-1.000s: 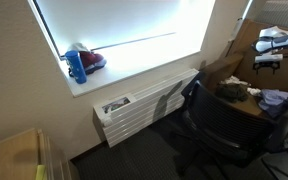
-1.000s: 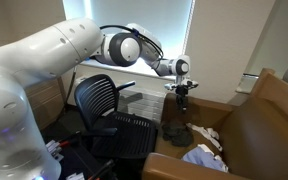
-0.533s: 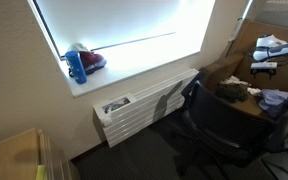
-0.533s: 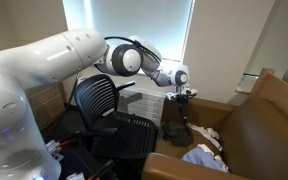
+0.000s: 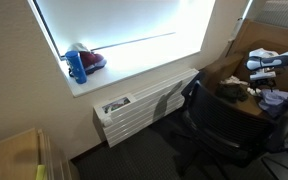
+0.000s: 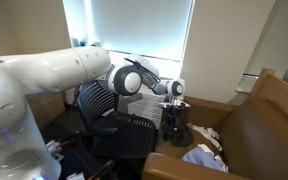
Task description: Put the black cloth on the seat of the black chair
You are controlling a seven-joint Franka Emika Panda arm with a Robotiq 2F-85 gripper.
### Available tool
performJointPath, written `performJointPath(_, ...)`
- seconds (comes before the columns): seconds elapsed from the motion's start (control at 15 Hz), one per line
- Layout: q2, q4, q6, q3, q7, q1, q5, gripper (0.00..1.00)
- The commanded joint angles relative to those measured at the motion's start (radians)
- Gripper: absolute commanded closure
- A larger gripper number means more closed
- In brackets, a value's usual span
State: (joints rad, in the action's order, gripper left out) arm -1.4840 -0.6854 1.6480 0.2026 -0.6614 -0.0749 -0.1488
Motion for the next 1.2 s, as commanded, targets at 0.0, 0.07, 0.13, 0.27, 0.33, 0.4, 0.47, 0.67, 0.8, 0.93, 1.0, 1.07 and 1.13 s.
performJointPath(0.0, 0.003, 0.010, -0.022, -0.004, 0.011, -0.001, -0.001, 0.00)
performJointPath(0.07, 0.006, 0.014, -0.030, -0.005, 0.016, -0.001, 0.000, 0.00)
performJointPath(0.13, 0.007, 0.006, 0.076, -0.012, -0.019, -0.010, 0.006, 0.00)
performJointPath(0.27, 0.007, -0.035, 0.245, -0.015, -0.065, -0.018, 0.004, 0.00)
performJointPath(0.33, 0.007, -0.058, 0.335, -0.011, -0.081, -0.014, -0.005, 0.00)
performJointPath(0.4, 0.006, -0.076, 0.417, -0.002, -0.095, -0.008, -0.014, 0.00)
performJointPath(0.47, 0.005, -0.093, 0.503, -0.047, -0.121, -0.025, -0.060, 0.00)
performJointPath(0.67, -0.001, -0.190, 0.751, -0.009, -0.149, -0.003, -0.050, 0.00)
performJointPath(0.8, -0.007, -0.234, 0.862, -0.001, -0.163, 0.002, -0.038, 0.00)
performJointPath(0.93, -0.015, -0.244, 0.848, 0.003, -0.165, -0.001, -0.004, 0.00)
performJointPath(1.0, -0.017, -0.222, 0.722, -0.020, -0.151, -0.017, 0.043, 0.00)
performJointPath(1.07, -0.018, -0.227, 0.805, 0.009, -0.150, 0.005, 0.022, 0.00)
performJointPath(1.13, -0.018, -0.227, 0.766, 0.007, -0.152, 0.001, 0.039, 0.00)
